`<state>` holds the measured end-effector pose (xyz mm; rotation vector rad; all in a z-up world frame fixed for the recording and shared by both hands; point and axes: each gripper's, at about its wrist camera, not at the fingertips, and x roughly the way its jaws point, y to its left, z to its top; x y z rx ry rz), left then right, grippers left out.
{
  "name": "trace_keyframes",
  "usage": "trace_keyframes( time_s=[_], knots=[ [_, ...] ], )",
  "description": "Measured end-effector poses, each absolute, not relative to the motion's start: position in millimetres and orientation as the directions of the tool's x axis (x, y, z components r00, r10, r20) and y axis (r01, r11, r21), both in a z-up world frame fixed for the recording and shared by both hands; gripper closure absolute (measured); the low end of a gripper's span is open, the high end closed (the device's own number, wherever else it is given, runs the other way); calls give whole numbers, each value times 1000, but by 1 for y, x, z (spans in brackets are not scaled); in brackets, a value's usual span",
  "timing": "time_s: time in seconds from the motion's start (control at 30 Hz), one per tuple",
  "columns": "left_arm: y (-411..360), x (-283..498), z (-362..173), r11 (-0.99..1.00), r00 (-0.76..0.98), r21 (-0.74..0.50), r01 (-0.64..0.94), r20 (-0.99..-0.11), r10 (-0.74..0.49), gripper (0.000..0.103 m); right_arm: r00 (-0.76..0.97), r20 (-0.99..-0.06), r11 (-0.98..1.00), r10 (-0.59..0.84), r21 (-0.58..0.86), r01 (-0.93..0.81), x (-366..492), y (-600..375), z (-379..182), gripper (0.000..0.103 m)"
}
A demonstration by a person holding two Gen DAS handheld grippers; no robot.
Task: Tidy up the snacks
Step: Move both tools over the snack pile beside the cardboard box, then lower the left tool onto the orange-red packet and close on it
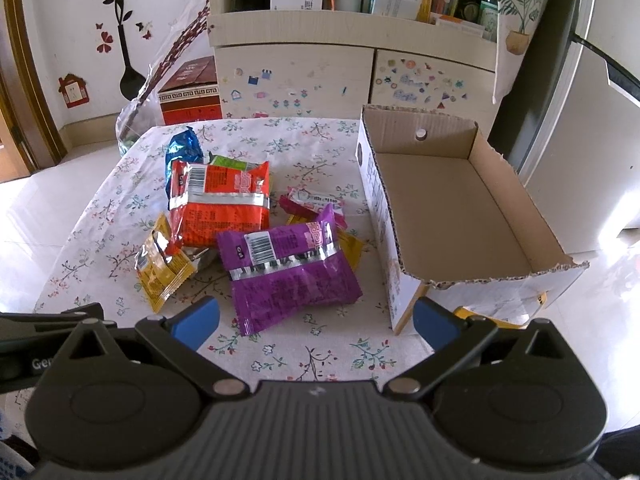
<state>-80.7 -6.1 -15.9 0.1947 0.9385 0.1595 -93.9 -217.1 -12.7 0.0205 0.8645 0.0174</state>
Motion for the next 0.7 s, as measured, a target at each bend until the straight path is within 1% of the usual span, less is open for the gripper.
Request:
trace_keyframes(
  time_s=[0.17,0.33,0.47,0.57,0.63,0.7],
  knots=[
    [-5,-80,-14,977,581,208,-44,-790,194,0,651,-757,999,49,44,-24,-95,-221,-12,1],
    [-4,-80,-10,984,584,176,-24,-797,157,0,663,-732,986,154,153,-60,-95,-237,-5,1],
    [11,-72,-4,992,567,110,-56,-815,122,0,676,-694,966,247,235,-112,-94,-253,6,1],
    [23,-62,3,996,551,30,-82,-831,71,0,681,-660,943,318,294,-156,-92,-264,17,1],
    [27,-54,8,997,552,-3,-82,-833,43,0,683,-644,935,344,300,-188,-89,-271,23,1],
    [27,-47,14,998,555,-15,-69,-832,26,0,668,-649,931,363,282,-232,-85,-274,25,1]
  ],
)
